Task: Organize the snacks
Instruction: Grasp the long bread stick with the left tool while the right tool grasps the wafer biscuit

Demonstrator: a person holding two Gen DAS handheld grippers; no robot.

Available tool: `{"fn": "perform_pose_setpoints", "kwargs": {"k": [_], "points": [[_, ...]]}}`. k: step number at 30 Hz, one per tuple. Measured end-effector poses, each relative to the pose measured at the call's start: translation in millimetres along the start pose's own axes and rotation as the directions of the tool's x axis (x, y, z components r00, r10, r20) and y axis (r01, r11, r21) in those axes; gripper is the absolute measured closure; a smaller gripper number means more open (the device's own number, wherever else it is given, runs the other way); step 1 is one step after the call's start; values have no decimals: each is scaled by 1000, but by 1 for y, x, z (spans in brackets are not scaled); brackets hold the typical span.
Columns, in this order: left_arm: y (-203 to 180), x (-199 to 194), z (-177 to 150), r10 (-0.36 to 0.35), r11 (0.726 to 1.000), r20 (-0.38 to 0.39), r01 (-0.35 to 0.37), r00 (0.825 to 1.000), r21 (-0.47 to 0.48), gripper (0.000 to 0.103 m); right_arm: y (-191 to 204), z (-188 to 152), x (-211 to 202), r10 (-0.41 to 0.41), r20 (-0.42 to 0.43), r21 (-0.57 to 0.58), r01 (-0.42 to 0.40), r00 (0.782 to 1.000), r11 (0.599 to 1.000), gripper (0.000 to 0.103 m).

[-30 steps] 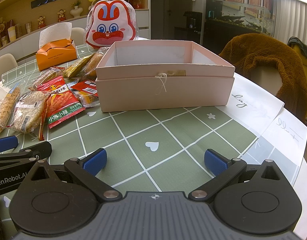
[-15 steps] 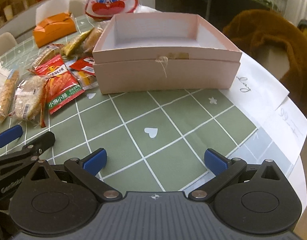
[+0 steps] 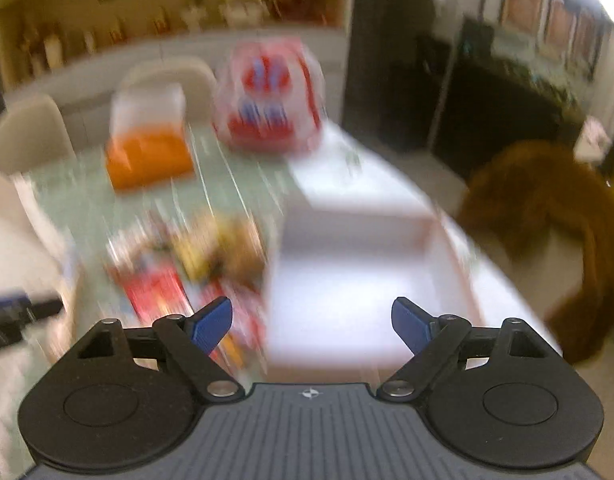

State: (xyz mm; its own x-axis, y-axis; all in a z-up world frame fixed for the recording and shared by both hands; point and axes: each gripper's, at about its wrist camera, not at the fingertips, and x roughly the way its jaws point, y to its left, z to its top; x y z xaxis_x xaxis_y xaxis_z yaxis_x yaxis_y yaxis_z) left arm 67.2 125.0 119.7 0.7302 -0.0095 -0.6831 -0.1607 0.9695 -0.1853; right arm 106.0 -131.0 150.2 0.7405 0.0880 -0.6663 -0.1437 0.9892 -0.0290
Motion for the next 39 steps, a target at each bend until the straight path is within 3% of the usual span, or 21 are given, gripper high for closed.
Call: {"fn": "perform_pose_setpoints", "kwargs": {"k": [2, 5, 8, 13, 16, 17, 19, 23, 28, 33, 35, 36, 39], "points": [[16, 8, 21, 47, 999, -46, -48, 998, -17, 40, 6, 43, -11, 48, 30, 24, -49, 998, 999, 14], [35, 21, 33, 77, 996, -86, -81, 993, -37, 40, 13, 94, -10, 102, -6, 103, -101, 995, 990, 13], [45, 38, 28, 89, 993, -128, -98, 988, -61, 40, 31, 115, 0, 126, -45, 99, -121, 991, 988, 13], [49, 82, 8, 95, 993, -214, -108, 972, -49, 40, 87, 103, 47, 118, -173, -105, -137, 978, 985, 13], [49, 100, -1, 86, 995, -240, -95, 967, -25, 42, 98, 92, 74, 126, -233, -74, -147, 964, 986, 13], [50, 101, -4, 67, 997, -239, -75, 969, -27, 57, 101, 88, 86, 142, -260, -47, -159, 955, 986, 13], [53, 94, -10, 19, 999, -220, -29, 975, -42, 66, 107, 86, 109, 166, -295, -2, -174, 941, 985, 14], [57, 76, -27, -42, 997, -239, 24, 970, -75, 67, 136, 70, 151, 175, -323, 6, -183, 930, 983, 29], [59, 62, -42, -39, 995, -232, 15, 972, -102, 68, 170, 50, 189, 181, -315, 44, -176, 932, 983, 30], [65, 57, -45, -60, 991, -233, 29, 971, -133, 67, 196, 35, 215, 137, -365, 6, -145, 921, 989, 31], [68, 55, -46, -70, 988, -230, 36, 971, -148, 67, 197, 36, 213, 122, -348, -10, -133, 930, 991, 40], [69, 55, -47, -75, 987, -228, 40, 971, -155, 67, 197, 37, 211, 127, -350, -16, -142, 928, 990, 55], [72, 53, -49, -86, 984, -226, 48, 970, -173, 67, 195, 43, 201, 159, -380, -37, -187, 911, 982, 66]]}}
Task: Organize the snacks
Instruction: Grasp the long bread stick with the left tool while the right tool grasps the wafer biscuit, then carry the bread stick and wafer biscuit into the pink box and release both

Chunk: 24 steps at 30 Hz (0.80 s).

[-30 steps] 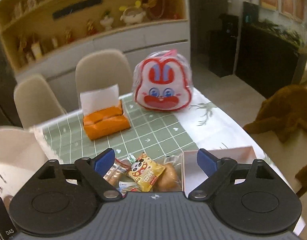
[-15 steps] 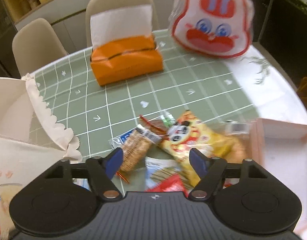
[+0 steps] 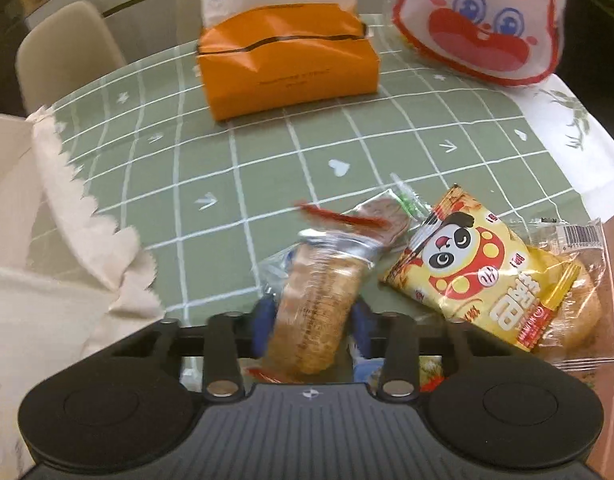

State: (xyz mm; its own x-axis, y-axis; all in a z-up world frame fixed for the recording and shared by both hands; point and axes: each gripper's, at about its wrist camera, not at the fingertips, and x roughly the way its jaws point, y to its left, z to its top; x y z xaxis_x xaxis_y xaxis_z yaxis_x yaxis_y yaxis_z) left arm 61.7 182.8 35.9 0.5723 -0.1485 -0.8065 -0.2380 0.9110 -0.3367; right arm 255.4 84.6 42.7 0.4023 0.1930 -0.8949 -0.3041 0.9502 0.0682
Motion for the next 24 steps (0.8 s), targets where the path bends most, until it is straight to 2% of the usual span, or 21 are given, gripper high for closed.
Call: {"fn": "perform_pose_setpoints", "kwargs": {"k": [4, 11, 17, 21, 24], "points": [[0, -5, -5, -16, 1000, -6, 16, 1000, 2, 67, -3, -14, -31, 25, 20, -55, -24, 999, 998, 68], [-6, -13, -24, -74, 997, -33, 75, 997, 30, 68, -27, -59, -89, 84, 14, -74, -82, 996, 994, 68], [-28, -31, -52, -135, 986, -63, 141, 989, 89, 68, -70, -132, -135, 105, 16, -34, -104, 994, 994, 68], [-61, -49, -77, -180, 968, -82, 192, 980, 160, 68, -112, -190, -150, 103, -7, 57, -103, 995, 993, 67], [-94, -56, -94, -240, 942, -130, 263, 962, 207, 68, -148, -231, -156, 87, -35, 138, -82, 996, 987, 68]]}}
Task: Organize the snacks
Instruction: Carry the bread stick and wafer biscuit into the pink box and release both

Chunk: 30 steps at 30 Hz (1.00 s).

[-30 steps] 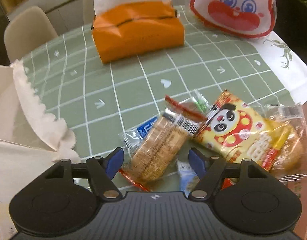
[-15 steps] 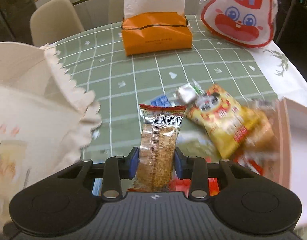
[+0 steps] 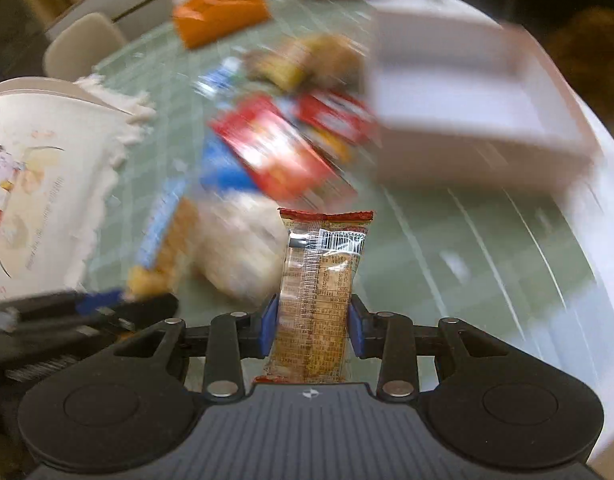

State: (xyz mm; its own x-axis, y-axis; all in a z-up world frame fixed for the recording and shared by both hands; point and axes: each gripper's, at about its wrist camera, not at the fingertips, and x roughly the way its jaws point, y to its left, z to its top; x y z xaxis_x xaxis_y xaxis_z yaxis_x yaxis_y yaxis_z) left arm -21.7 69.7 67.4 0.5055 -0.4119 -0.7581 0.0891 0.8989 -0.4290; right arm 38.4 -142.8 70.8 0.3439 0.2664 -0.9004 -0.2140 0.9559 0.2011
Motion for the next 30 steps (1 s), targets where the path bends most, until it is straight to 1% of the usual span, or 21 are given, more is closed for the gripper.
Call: {"fn": "perform_pose_setpoints", "kwargs": {"k": [2, 5, 8, 9, 12, 15, 17, 20, 22, 24, 28, 30], "points": [[-22, 4, -2, -27, 999, -28, 28, 999, 43, 68, -27, -21, -6, -6, -10, 51, 6, 1000, 999, 67], [-54, 7, -4, -35, 994, -74, 42, 997, 98, 68, -60, -40, -22, -11, 9, 120, 10, 1000, 993, 67], [-84, 16, -1, -5, 985, -103, 23, 995, 173, 68, -78, -51, -42, -46, 63, 122, 38, 997, 992, 68], [-92, 18, 0, -1, 983, -107, 20, 994, 180, 68, -83, -51, -49, -48, 79, 123, 38, 996, 992, 68], [-125, 28, 7, 15, 970, -123, 16, 992, 243, 68, -100, -53, -68, -18, 128, 131, 1, 992, 991, 67], [-145, 36, 9, 11, 960, -125, 25, 992, 280, 68, -115, -49, -85, 3, 188, 132, -29, 982, 991, 67], [-154, 40, 7, 9, 957, -122, 27, 993, 290, 68, -122, -46, -91, 5, 226, 135, -36, 974, 990, 67], [-161, 50, 15, -2, 957, -110, 34, 994, 289, 68, -135, -40, -104, 6, 277, 143, -47, 961, 989, 67], [-160, 53, 30, -30, 962, -93, 54, 995, 269, 68, -143, -30, -108, 2, 300, 153, -50, 954, 987, 67], [-157, 52, 52, -52, 967, -63, 66, 997, 245, 68, -149, -15, -113, -1, 325, 163, -55, 946, 985, 67], [-148, 50, 111, -71, 973, 9, 68, 997, 220, 68, -154, 23, -118, -3, 380, 177, -70, 925, 982, 68], [-142, 53, 139, -93, 975, 41, 83, 995, 207, 68, -153, 45, -116, 7, 404, 180, -87, 915, 980, 68]]}}
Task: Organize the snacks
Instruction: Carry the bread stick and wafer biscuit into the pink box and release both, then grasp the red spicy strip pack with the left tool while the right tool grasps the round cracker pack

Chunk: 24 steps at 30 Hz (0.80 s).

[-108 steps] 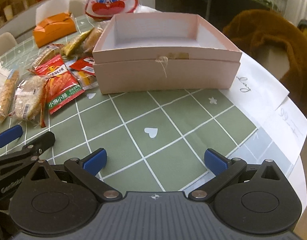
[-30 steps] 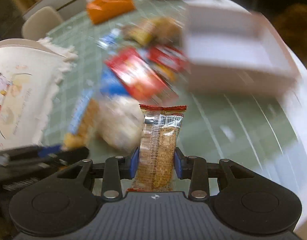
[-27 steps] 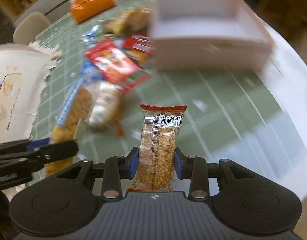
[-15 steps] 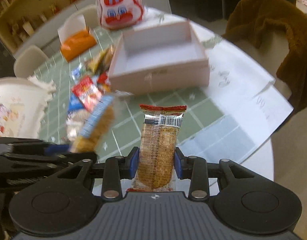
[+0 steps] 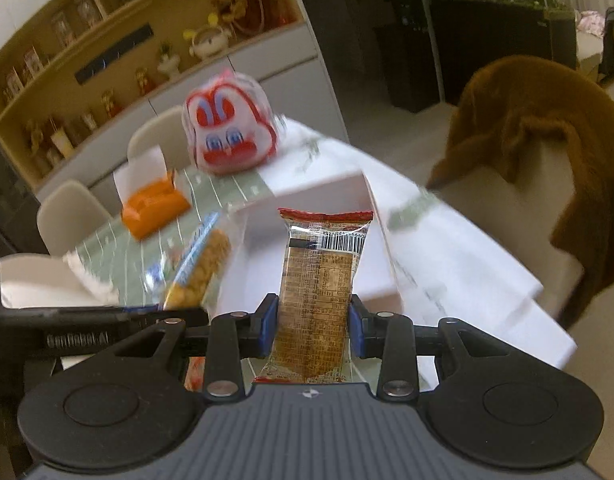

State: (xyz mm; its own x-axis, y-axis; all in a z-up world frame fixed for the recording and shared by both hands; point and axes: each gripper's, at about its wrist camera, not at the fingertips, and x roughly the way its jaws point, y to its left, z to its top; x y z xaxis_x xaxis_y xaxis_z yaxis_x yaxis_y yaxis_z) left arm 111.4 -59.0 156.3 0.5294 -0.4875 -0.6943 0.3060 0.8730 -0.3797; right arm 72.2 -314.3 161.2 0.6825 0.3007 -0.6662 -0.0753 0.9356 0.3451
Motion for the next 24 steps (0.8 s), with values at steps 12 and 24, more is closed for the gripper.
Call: {"fn": "perform_pose_setpoints", "kwargs": {"k": [12, 24], "points": [[87, 82, 52, -123, 986, -14, 121, 992, -119, 65, 2, 39, 109, -119, -81, 42, 123, 990, 992, 54], [146, -11, -72, 243, 939, -52, -249, 968, -238, 65, 27, -86, 69, -10, -159, 5, 11, 987, 1000, 41]]}}
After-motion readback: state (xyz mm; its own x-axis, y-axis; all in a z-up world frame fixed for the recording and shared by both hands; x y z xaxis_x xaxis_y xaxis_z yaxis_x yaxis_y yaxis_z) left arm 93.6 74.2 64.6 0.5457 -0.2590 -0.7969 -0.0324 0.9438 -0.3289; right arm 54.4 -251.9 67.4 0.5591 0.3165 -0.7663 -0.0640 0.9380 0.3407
